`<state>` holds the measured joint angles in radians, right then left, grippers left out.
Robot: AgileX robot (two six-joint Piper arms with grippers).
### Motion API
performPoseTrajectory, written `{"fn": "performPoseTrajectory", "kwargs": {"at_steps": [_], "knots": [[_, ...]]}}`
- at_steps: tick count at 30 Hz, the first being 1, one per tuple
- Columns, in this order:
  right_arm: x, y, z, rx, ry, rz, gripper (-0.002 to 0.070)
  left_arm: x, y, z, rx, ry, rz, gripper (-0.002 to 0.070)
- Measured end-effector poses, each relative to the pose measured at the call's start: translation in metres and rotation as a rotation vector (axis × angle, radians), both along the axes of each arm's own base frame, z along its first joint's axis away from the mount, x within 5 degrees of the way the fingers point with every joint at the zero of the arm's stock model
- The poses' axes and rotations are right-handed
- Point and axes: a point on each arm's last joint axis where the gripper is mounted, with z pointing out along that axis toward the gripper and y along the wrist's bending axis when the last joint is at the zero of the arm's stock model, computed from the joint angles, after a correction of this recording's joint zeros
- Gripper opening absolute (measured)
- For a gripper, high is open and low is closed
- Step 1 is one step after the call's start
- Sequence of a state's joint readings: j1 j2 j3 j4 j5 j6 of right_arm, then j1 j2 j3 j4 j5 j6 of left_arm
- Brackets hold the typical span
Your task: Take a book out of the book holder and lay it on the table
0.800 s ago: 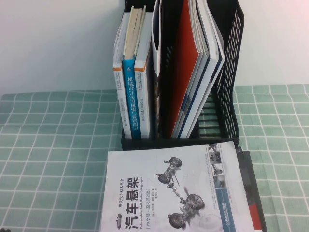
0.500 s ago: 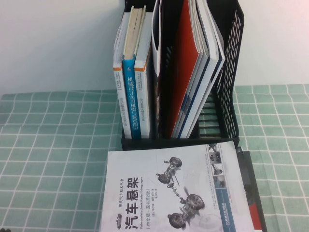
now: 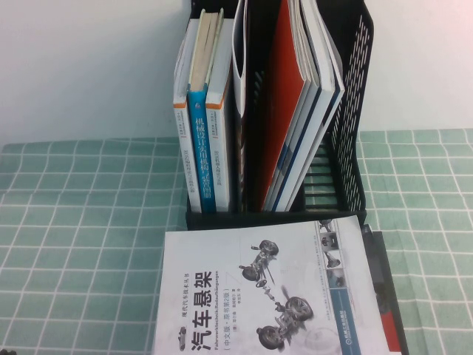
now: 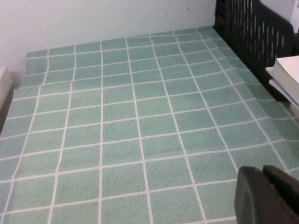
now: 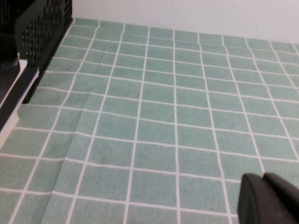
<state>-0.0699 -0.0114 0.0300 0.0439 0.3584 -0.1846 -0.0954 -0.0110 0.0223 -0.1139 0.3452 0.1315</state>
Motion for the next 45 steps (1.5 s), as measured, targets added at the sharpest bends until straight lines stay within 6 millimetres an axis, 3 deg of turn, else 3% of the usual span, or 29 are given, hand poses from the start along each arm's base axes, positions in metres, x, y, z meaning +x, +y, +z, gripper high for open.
{"fn": "performPoseTrajectory", "kwargs": {"at_steps": [45], "knots": [[-0.0001,-0.0006,-0.0001,-0.016,0.002,-0.001,-0.0002,0.0,0.0,0.0,0.014,-0.002,-0.004,-0.0001]]}}
